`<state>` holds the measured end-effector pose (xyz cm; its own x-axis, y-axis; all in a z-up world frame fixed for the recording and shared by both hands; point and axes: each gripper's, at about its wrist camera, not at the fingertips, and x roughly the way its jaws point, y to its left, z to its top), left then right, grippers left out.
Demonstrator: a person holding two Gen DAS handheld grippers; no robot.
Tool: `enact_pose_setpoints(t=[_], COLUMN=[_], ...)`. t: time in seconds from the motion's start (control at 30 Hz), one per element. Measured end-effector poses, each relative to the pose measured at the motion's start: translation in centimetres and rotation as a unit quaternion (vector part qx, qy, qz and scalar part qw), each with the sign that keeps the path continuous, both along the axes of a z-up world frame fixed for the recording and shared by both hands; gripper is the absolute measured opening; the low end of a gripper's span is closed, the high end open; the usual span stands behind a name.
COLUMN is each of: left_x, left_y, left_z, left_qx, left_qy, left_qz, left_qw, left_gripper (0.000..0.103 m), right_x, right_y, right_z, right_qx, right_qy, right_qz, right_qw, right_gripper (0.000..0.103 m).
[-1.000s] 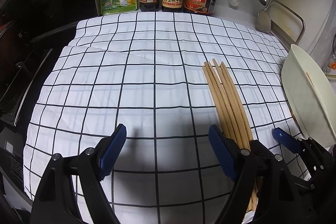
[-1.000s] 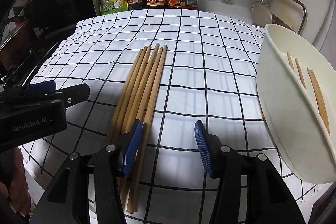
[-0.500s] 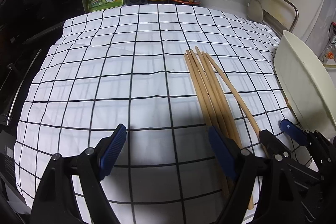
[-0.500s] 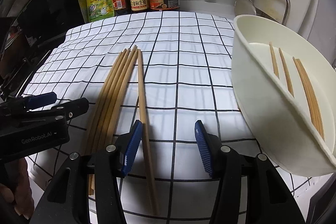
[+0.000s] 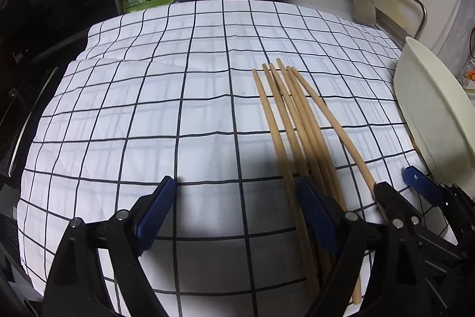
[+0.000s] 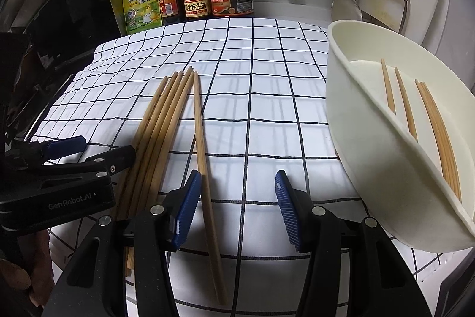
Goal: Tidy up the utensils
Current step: 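Lower both open tools onto the remaining chopsticks on the cloth, then close the left tool on one chopstick while the right tool grasps another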
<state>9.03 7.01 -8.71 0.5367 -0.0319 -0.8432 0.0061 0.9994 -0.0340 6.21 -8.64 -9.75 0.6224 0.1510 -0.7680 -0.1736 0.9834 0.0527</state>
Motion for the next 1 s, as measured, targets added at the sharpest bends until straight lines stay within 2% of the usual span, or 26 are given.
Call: enact_pose_setpoints(t=[0.07,0.33,0.6,0.7,0.8,0.87,0.9,0.97,1.0], left_x=[0.1,0.4,1.1,0.9,0.6,0.3,0.2,0.1,0.1], left_y=[-0.5,0.2,0.5,0.1,-0.4,-0.7,-0.9,-1.0,-1.0], left_z=[-0.1,-0.3,-0.3,0.0,0.1,0.3,0.3,0.4,0.4], left_qx=[0.016,0.019,0.018,0.018,0.017,0.016,0.015,0.014,0.012], left_qy=[0.001,-0.002,-0.007,-0.012,-0.016,-0.018,-0.018,-0.017,-0.017], left_qz=[-0.002,0.005,0.011,0.002,-0.009,-0.016,-0.019,-0.023,-0.024], left_qw=[0.9999,0.9998,0.9998,0.9998,0.9997,0.9996,0.9995,0.9995,0.9995], left_gripper=[0.084,0.091,0.088,0.074,0.060,0.045,0.041,0.026,0.023], right_x=[0.1,0.5,1.5,1.5,1.4,1.4,1.4,1.3,1.2], right_y=[0.1,0.5,1.3,1.6,1.9,2.1,2.2,2.4,2.5], right_z=[-0.1,-0.2,-0.4,-0.5,-0.4,-0.4,-0.4,-0.4,-0.3], right_qx=[0.001,-0.009,-0.034,-0.041,-0.039,-0.042,-0.041,-0.036,-0.038], right_qy=[0.001,0.001,-0.009,-0.017,-0.017,-0.018,-0.016,-0.013,-0.014], right_qz=[0.001,0.007,0.019,0.027,0.035,0.038,0.041,0.048,0.050], right_qw=[1.000,1.000,0.999,0.999,0.999,0.998,0.998,0.998,0.998], right_gripper=[0.049,0.049,0.049,0.048,0.040,0.036,0.030,0.020,0.014])
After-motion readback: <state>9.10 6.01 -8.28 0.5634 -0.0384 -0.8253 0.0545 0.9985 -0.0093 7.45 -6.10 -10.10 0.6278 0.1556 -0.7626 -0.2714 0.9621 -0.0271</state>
